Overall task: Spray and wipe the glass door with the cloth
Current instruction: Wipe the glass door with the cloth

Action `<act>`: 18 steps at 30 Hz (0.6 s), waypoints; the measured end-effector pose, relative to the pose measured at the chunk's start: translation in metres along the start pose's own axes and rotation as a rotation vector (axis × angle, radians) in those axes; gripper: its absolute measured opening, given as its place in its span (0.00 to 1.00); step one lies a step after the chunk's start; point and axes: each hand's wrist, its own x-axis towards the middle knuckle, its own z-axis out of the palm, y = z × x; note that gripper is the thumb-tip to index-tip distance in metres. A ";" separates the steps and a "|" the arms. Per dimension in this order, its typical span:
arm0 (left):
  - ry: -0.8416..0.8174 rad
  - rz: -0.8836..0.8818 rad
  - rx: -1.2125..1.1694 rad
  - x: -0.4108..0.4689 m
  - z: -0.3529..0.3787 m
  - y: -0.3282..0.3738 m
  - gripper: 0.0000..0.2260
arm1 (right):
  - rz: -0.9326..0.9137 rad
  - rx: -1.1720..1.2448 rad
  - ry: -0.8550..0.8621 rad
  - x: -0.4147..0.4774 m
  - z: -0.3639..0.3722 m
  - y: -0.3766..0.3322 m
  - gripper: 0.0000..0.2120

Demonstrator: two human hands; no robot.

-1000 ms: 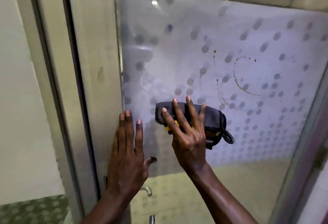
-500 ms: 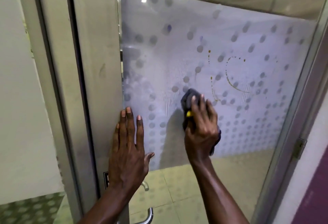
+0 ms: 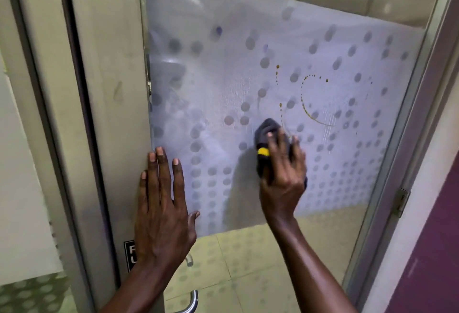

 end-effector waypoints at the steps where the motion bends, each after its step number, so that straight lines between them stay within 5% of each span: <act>1: 0.001 -0.006 0.010 -0.001 0.001 0.002 0.63 | 0.160 0.038 0.064 0.012 0.002 0.003 0.26; 3: 0.001 -0.022 0.007 -0.002 0.004 0.004 0.63 | 0.403 0.164 0.163 0.026 0.006 -0.009 0.33; 5: 0.015 -0.037 -0.007 -0.003 0.009 0.008 0.62 | 0.386 0.192 0.156 0.019 0.013 -0.032 0.38; 10: -0.010 -0.037 -0.051 -0.008 0.019 0.021 0.63 | -0.311 0.052 -0.133 -0.048 0.016 -0.047 0.34; 12: -0.011 -0.040 -0.050 -0.009 0.020 0.017 0.63 | -0.370 -0.016 -0.152 -0.044 0.011 -0.029 0.31; 16: 0.012 0.002 -0.005 -0.006 0.024 0.012 0.63 | 0.240 0.183 0.013 0.014 0.015 -0.008 0.28; 18: 0.002 0.009 -0.012 -0.007 0.025 0.016 0.64 | 0.380 0.284 0.090 0.040 0.017 -0.024 0.29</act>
